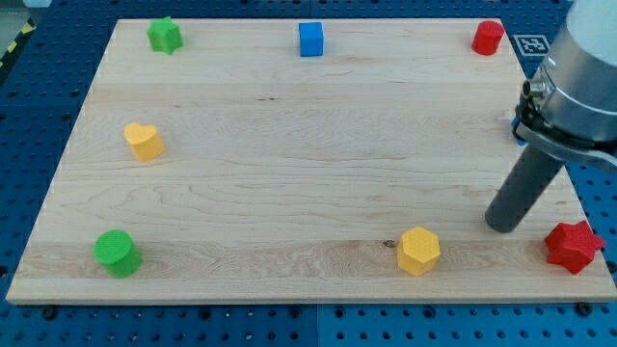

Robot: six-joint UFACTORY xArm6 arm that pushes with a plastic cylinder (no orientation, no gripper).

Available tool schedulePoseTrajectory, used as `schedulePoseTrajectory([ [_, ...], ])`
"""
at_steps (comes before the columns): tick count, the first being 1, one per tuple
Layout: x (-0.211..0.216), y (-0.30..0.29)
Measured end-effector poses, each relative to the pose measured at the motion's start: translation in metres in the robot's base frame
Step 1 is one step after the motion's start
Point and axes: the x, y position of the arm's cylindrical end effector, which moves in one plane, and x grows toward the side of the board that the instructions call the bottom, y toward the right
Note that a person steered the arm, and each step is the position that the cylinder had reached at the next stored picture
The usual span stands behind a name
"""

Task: Move the yellow hexagon towards bottom center of the board

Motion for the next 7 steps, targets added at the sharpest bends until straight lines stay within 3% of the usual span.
schedulePoseTrajectory([
  [2, 0.015, -0.054],
  [5, 0.029, -0.042],
  [7, 0.028, -0.086],
])
